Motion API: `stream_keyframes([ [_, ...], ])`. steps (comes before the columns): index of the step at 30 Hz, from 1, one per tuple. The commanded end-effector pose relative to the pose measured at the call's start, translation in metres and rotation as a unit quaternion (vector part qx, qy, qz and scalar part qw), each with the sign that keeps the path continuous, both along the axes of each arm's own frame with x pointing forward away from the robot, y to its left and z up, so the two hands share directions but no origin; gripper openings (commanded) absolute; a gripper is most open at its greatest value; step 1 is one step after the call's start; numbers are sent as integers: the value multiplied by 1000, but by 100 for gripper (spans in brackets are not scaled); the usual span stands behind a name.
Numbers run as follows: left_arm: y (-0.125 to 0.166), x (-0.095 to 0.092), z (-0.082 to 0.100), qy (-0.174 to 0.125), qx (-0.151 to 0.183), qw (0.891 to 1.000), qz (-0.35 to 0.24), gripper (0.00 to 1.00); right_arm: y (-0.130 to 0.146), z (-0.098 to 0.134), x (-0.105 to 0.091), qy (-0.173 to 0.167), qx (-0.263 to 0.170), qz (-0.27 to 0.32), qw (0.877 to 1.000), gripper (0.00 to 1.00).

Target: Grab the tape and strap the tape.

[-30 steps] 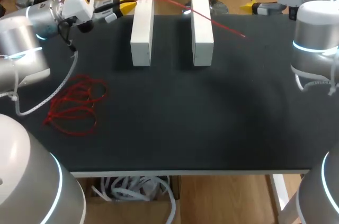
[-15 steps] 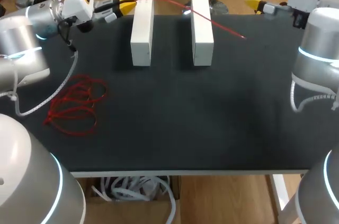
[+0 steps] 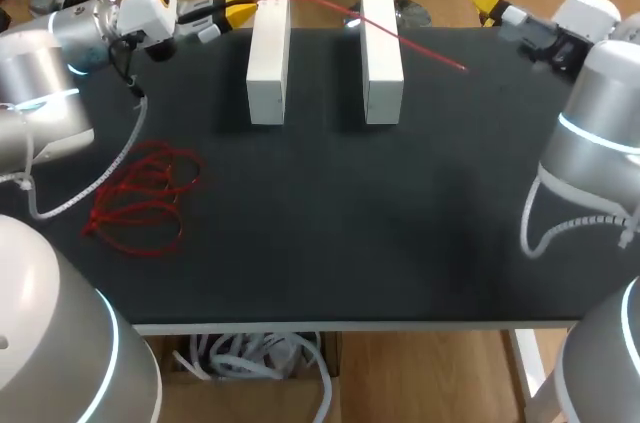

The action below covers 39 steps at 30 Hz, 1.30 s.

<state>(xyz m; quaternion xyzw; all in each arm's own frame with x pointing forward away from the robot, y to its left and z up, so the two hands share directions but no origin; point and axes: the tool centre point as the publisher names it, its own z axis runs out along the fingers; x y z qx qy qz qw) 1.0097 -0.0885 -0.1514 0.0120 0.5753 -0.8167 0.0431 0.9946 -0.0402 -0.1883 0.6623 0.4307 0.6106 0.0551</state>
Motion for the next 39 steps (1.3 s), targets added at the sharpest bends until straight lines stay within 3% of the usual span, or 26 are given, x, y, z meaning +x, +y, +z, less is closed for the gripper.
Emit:
stream_keyframes([
  [1,-1,-1,0,0,0,1000,2,0,6,-3,-11,47,165,-102,980,100],
  [6,-1,-1,0,0,0,1000,2,0,9,-3,-17,64,178,-87,978,100],
  [9,-1,-1,0,0,0,1000,2,0,3,2,-17,57,164,-42,984,100],
  [39,-1,-1,0,0,0,1000,2,0,1,1,-17,57,172,-55,982,100],
])
